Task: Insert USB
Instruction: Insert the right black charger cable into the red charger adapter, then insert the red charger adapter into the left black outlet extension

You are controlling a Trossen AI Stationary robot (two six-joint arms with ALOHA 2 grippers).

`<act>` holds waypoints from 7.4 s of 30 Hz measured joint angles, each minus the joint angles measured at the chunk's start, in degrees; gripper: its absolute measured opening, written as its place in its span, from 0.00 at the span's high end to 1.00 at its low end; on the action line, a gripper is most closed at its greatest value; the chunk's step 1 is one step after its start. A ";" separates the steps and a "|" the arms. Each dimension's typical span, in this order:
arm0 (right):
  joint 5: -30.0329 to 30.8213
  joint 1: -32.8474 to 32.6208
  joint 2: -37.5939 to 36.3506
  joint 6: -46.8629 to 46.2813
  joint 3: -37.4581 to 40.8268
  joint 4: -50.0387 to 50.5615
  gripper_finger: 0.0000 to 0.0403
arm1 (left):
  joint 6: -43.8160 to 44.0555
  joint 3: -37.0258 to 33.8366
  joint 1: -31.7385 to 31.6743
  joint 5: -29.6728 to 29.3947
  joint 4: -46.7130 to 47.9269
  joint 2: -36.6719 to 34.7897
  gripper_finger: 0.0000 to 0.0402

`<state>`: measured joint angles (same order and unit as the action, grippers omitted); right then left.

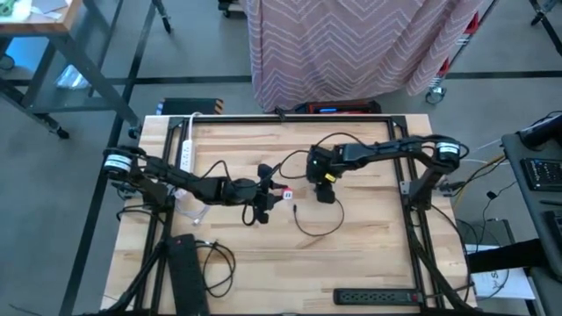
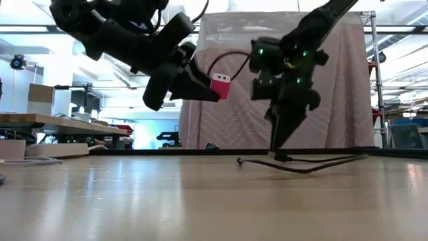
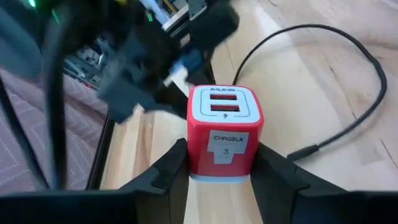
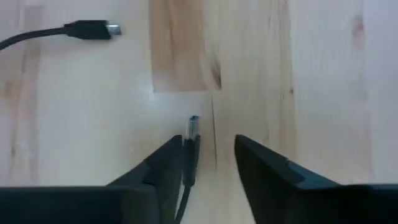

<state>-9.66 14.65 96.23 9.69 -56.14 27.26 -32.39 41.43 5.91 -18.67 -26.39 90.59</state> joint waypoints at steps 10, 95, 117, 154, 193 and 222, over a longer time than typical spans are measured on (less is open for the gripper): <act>10.54 -8.38 -6.84 -8.87 11.85 -9.40 0.49 | -0.06 -0.61 -0.11 -0.27 0.07 0.00 0.69; 0.84 -5.17 -9.89 -56.51 -6.38 6.02 0.99 | -23.57 20.13 -1.05 -18.10 8.63 15.93 0.69; 0.64 -5.27 -9.89 -53.78 -6.36 4.20 0.97 | -24.96 19.35 -0.58 -18.96 7.28 15.78 0.69; 3.20 -5.98 -9.86 -59.38 -6.42 3.68 0.97 | -25.10 15.48 0.66 -20.12 -0.02 15.37 0.69; 19.91 -12.62 -24.26 -46.14 2.76 -5.65 0.31 | -3.47 11.34 2.50 -20.14 1.57 8.95 0.69; 24.17 -14.35 -17.64 -51.86 9.68 -29.72 0.45 | -4.93 13.33 2.23 -16.65 -5.55 9.13 0.68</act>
<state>14.51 0.30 78.59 -42.17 -46.46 -2.46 -37.32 54.76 8.14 -35.33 -31.94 99.71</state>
